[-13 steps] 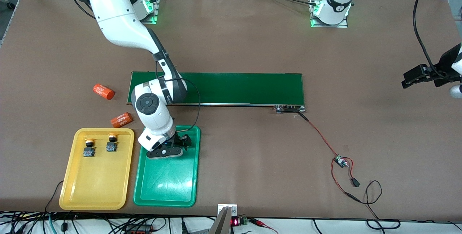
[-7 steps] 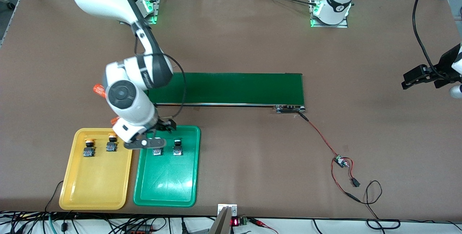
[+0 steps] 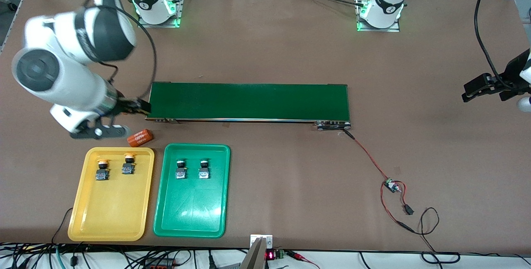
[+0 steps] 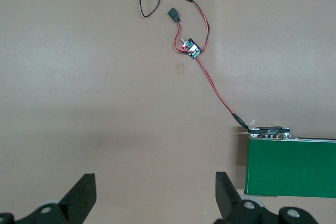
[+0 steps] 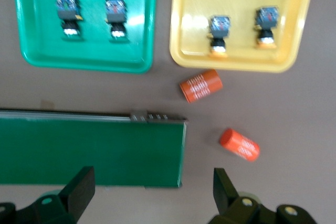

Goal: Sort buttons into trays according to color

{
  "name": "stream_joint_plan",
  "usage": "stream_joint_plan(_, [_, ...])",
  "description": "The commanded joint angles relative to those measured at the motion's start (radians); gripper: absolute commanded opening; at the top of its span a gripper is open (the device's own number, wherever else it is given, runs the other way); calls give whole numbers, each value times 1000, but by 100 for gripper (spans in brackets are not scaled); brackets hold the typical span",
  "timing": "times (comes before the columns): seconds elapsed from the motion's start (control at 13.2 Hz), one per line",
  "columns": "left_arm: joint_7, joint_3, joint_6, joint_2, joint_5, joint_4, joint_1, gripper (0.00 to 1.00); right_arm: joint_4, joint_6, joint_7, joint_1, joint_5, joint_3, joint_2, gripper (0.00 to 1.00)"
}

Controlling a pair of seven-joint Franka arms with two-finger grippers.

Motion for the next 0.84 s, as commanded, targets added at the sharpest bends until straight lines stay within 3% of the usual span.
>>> stream_joint_plan(0.0, [19,0,6,-23,-13,-20,2,100,-299,106,-60,-69,-23,14,-230,100])
stream_joint_plan(0.15, [21,0,6,-25,-13,-20,2,100,-416,157,-104,-120,-23,20,-341,100])
stream_joint_plan(0.23, [22,0,6,-25,-13,-20,2,100,-419,147,-106,-167,-23,26,-355,100])
stream_joint_plan(0.46, [25,0,6,-26,-13,-21,0,100,-375,90,-157,-429,-16,243,-355,100])
stream_joint_plan(0.61, [25,-2,6,-26,-13,-20,0,100,-317,74,-144,-430,-7,243,-335,100])
stream_joint_plan(0.76, [25,-5,-1,-26,-13,-18,0,100,-213,26,-161,-401,-3,171,-286,100])
